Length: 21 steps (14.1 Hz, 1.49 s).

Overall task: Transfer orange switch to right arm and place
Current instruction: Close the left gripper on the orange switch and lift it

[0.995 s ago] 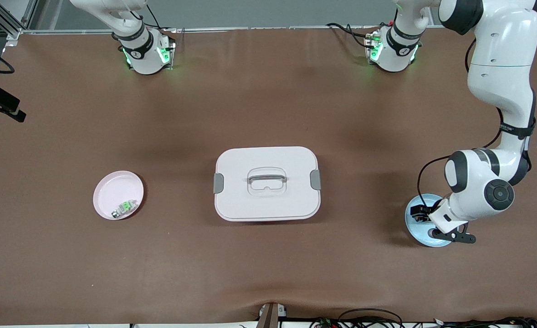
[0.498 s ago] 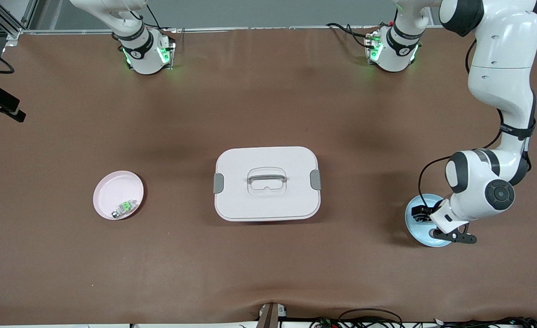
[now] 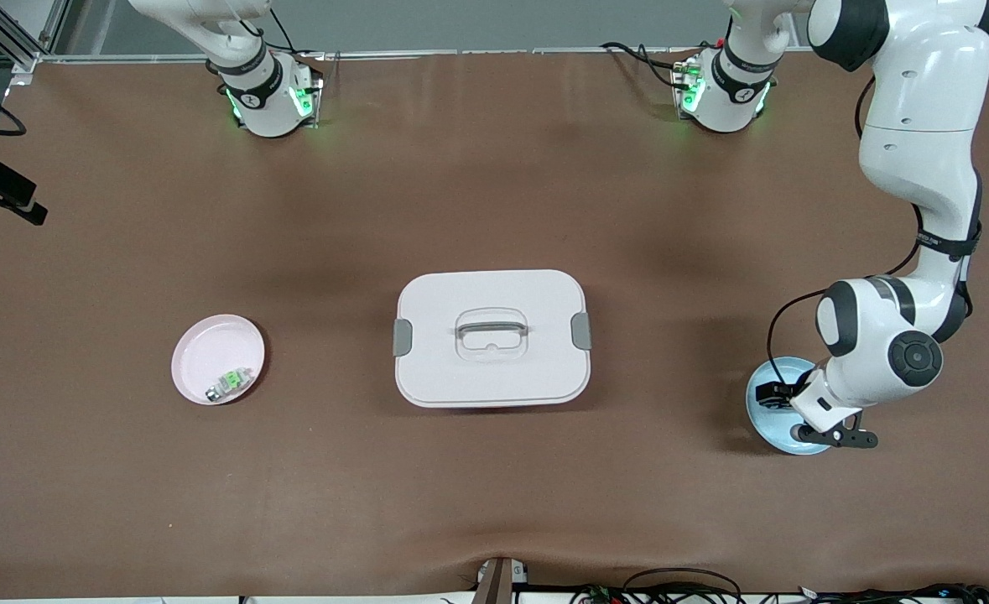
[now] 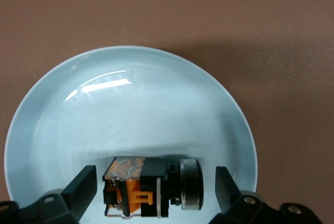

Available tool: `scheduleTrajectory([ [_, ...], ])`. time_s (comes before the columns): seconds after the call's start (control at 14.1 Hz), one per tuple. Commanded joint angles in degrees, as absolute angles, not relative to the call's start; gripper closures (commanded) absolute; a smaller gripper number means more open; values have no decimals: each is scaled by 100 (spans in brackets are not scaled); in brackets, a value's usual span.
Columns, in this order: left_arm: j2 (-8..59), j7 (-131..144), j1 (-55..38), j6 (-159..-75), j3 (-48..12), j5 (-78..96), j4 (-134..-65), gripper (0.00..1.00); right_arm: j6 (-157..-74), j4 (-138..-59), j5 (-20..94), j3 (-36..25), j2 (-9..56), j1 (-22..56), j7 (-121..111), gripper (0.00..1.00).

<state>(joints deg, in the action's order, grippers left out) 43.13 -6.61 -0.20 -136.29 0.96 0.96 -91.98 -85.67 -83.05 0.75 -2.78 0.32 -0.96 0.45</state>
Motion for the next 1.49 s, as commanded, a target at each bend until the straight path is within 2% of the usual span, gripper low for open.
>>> scheduleTrajectory([
  [0.0, 4324, -545, 0, -13772, 62, 97, -9237, 0, -8569, -8297, 132, -264, 9, -141, 79, 0],
  [0.28, 4316, -580, 9, -14096, 62, 97, -9482, 0, -8569, -8297, 132, -264, 9, -141, 79, 0],
  [0.71, 4280, -677, 9, -14115, 62, 88, -9492, 2, -8569, -8297, 132, -264, 9, -141, 70, 0],
  [0.85, 4280, -659, 9, -14115, 62, 97, -9492, 26, -8569, -8297, 132, -264, 9, -141, 79, 0],
  [1.07, 4280, -624, 9, -14115, 62, 105, -9492, 48, -8569, -8297, 132, -272, 9, -141, 70, 0],
  [1.21, 4280, -598, 9, -14115, 62, 123, -9492, 66, -8569, -8297, 132, -272, 9, -141, 70, 0],
  [1.42, 4184, -598, -9, -14063, 62, 272, -9527, 71, -8578, -8288, 88, -272, 9, -141, 70, 0],
])
